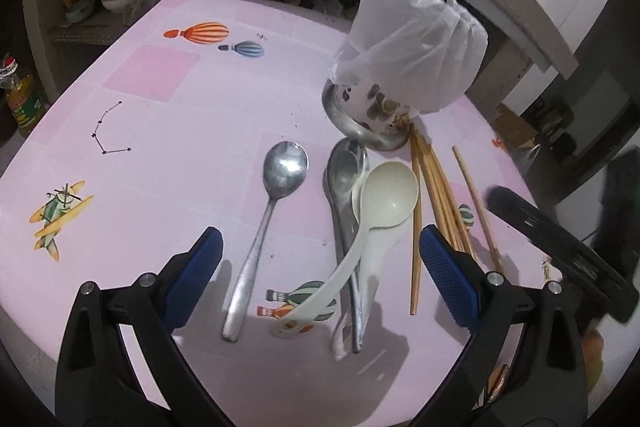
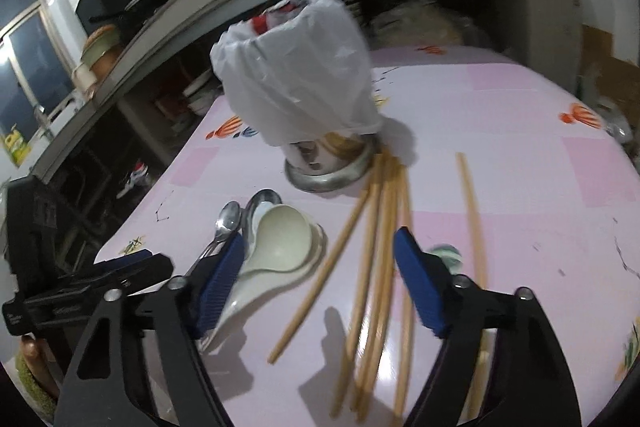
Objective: Organize utensils
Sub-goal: 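Move both tools toward the spoons beside the bag-lined steel holder, then close the right tool on the white ceramic soup spoon and lift it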
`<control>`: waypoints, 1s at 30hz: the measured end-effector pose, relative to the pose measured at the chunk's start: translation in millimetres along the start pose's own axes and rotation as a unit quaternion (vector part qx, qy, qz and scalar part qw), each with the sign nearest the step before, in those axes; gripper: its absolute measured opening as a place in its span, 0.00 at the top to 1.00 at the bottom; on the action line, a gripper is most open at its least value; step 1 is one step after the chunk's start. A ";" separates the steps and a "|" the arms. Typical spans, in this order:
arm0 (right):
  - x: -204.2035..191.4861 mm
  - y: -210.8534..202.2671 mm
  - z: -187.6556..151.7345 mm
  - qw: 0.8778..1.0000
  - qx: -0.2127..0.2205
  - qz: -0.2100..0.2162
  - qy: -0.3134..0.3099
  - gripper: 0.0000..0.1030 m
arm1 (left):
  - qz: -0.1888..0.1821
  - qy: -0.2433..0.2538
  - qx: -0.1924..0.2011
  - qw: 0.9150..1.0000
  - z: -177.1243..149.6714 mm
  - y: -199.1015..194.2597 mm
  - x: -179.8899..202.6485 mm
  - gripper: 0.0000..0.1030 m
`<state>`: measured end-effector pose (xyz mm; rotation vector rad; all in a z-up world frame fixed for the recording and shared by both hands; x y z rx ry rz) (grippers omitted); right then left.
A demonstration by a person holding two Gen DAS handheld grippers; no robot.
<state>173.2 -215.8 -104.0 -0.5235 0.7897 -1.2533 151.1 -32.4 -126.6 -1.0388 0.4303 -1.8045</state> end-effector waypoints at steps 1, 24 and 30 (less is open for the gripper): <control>-3.2 7.7 1.7 1.000 -0.011 0.005 -0.003 0.39 | 0.004 0.001 0.005 1.000 0.1 -1.8 -3.0 0.08; -24.2 83.5 -3.9 0.994 -0.106 0.019 -0.020 0.69 | 0.063 0.072 -0.032 0.995 -20.8 21.2 -22.1 0.08; -21.5 89.0 -7.3 0.993 -0.112 0.018 -0.015 0.71 | 0.062 0.074 -0.037 0.995 -24.1 22.8 -21.6 0.08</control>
Point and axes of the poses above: each gripper's, at about its wrist camera, not at the fingertips, and y roughly the way its jaws point, x to its right, z to its top, the point moved 6 cm from there along y, roughly the way its jaws point, and after that the axes turned 10 degrees about -z, right-handed, at the moved point
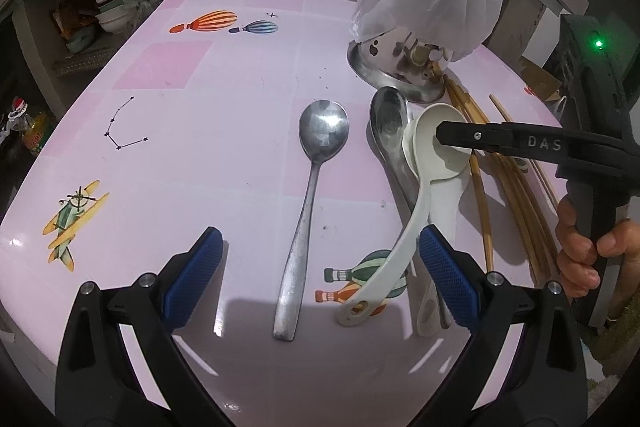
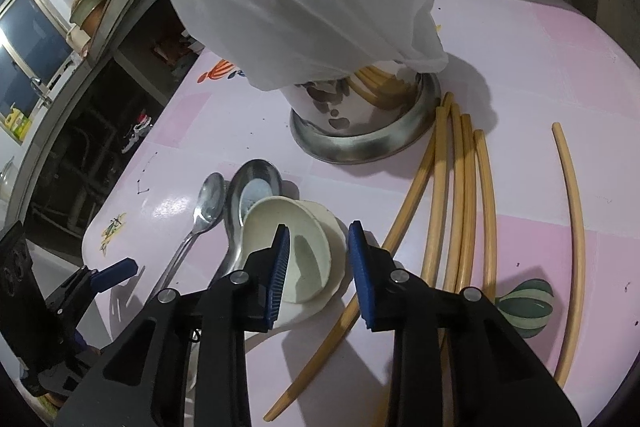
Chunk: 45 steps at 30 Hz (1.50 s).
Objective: Organize utensils
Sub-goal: 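Close the right tool on the white ceramic soup spoon and lift it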
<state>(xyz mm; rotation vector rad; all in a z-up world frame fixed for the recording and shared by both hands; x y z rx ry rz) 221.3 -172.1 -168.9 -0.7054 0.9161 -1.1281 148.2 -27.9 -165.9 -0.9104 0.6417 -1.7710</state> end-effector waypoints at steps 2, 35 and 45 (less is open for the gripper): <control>-2.0 -0.6 0.0 1.000 0.003 0.003 -0.003 0.72 | 0.001 0.000 0.000 1.000 -0.1 0.0 0.1 0.08; 0.0 -15.9 4.8 0.999 0.032 0.020 -0.007 0.86 | 0.044 0.039 0.002 0.998 1.6 2.3 5.8 0.08; -2.9 -6.8 -2.0 0.999 0.003 0.043 0.004 0.80 | 0.045 0.043 -0.004 0.998 -1.6 5.7 7.6 0.08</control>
Point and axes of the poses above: each gripper's, at about its wrist camera, not at the fingertips, and y roughly the way its jaws point, x to its right, z to its top, the point moved 6 cm from there along y, roughly the way its jaws point, and after that the axes turned 10 degrees about -z, right-handed, at the moved point
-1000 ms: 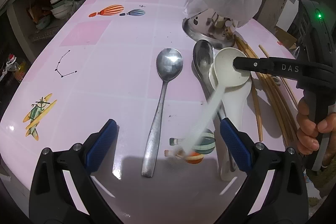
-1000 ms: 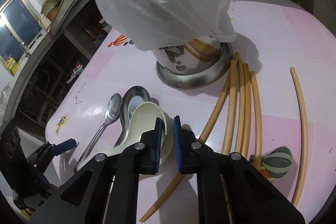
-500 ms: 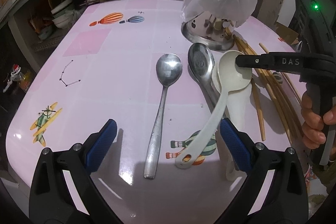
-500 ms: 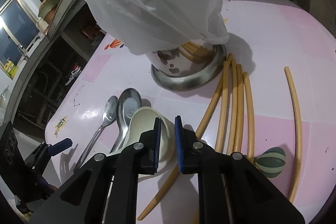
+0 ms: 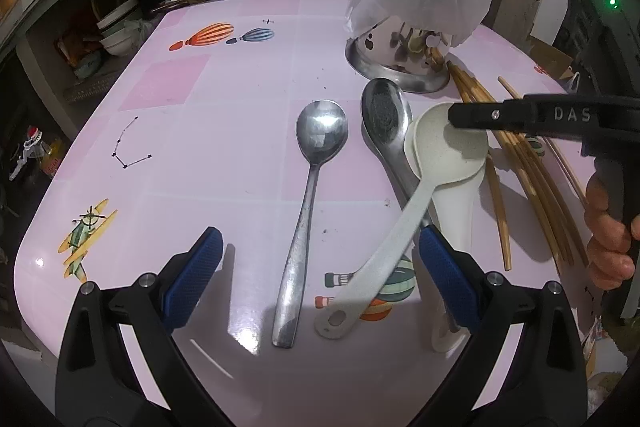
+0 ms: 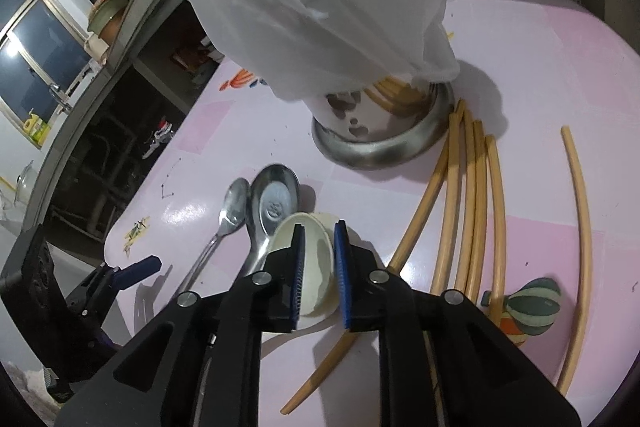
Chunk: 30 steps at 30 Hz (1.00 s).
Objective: Organize utensils
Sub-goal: 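Close the right tool on the white ceramic soup spoon and lift it, then close the left tool on the steel spoon while the right tool holds the white spoon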
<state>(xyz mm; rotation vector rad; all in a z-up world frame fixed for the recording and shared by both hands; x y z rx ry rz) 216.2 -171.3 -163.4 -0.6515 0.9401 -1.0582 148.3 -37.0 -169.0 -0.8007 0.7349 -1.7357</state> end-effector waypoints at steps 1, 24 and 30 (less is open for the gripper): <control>-0.8 0.3 -0.7 1.000 -0.001 0.000 0.000 0.78 | 0.000 0.000 0.000 1.000 0.0 0.1 -0.1 0.08; -6.9 -9.9 2.1 0.997 0.033 -0.053 -0.052 0.94 | -0.031 0.006 0.019 0.999 1.5 -14.9 9.3 0.08; -0.1 -25.7 7.6 0.996 0.049 -0.052 -0.061 0.94 | -0.091 0.004 0.062 0.994 9.6 -42.3 15.1 0.08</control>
Point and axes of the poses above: each gripper's, at about its wrist camera, not at the fingertips, and y roughly the way its jaws point, x to its right, z to its top, the point moved 6 cm from there along y, roughly the way its jaws point, and after that the axes turned 10 degrees about -z, right-handed, at the moved point
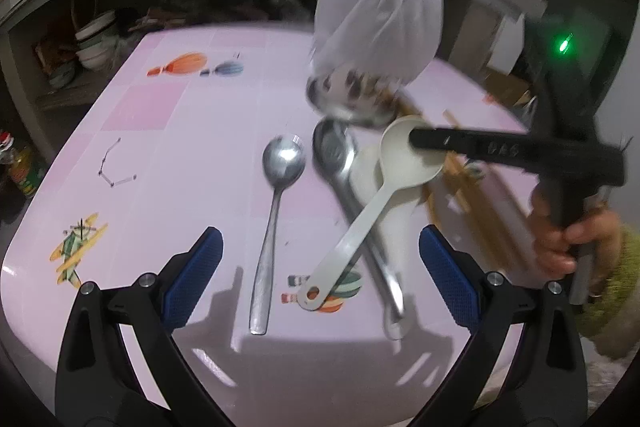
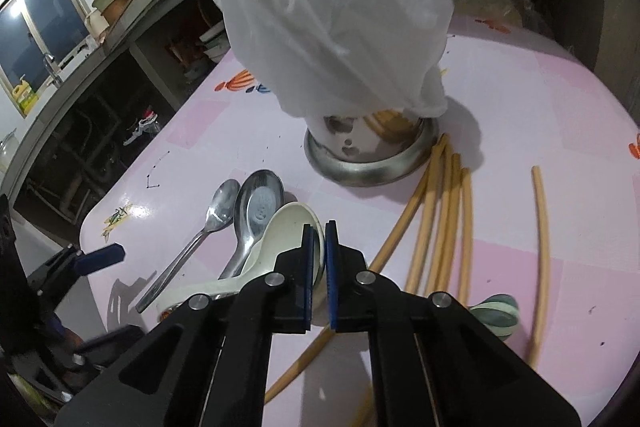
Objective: Organize utensils
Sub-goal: 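Close the left tool on the steel spoon while the right tool holds the white spoon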
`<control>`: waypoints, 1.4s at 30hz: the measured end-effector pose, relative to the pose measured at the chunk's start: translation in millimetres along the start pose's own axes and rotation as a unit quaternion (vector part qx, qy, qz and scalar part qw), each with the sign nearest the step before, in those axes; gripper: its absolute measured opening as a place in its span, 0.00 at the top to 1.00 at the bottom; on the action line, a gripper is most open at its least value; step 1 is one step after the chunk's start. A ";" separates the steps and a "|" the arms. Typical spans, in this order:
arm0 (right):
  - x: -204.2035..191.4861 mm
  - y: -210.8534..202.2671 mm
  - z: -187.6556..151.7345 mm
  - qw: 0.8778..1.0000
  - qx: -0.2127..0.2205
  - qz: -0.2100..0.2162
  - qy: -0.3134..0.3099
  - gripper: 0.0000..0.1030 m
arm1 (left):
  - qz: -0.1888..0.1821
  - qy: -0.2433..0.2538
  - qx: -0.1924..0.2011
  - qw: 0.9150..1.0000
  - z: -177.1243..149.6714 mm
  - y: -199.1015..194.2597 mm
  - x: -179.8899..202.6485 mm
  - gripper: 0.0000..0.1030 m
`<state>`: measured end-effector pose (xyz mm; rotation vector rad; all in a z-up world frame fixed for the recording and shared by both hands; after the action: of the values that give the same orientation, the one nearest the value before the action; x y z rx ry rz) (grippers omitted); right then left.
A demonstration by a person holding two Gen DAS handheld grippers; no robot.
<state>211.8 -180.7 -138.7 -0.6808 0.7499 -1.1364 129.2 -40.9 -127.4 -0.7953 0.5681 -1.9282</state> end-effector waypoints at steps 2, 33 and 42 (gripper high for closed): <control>3.2 -3.3 1.0 1.000 0.003 -0.001 -0.001 0.94 | -0.005 0.003 0.013 1.000 5.9 -5.8 0.4 0.08; 21.2 -4.0 -3.7 1.000 0.003 0.016 0.025 0.94 | -0.007 0.111 -0.124 0.986 61.2 101.4 -44.0 0.59; 22.2 -2.6 -3.3 0.999 0.003 0.017 0.028 0.94 | -0.002 0.125 -0.138 0.983 56.7 109.0 -43.4 0.66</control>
<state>213.1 -202.9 -142.4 -0.6305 0.8031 -1.1296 249.9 -54.6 -174.5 -0.7278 1.0043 -1.9927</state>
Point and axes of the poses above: each gripper's, at about its wrist camera, not at the fingertips, and y roughly the way its jaws point, x to its right, z to its top, the point moved 6 cm from there along y, roughly the way its jaws point, and after that the axes turned 10 degrees about -z, right-handed, at the moved point
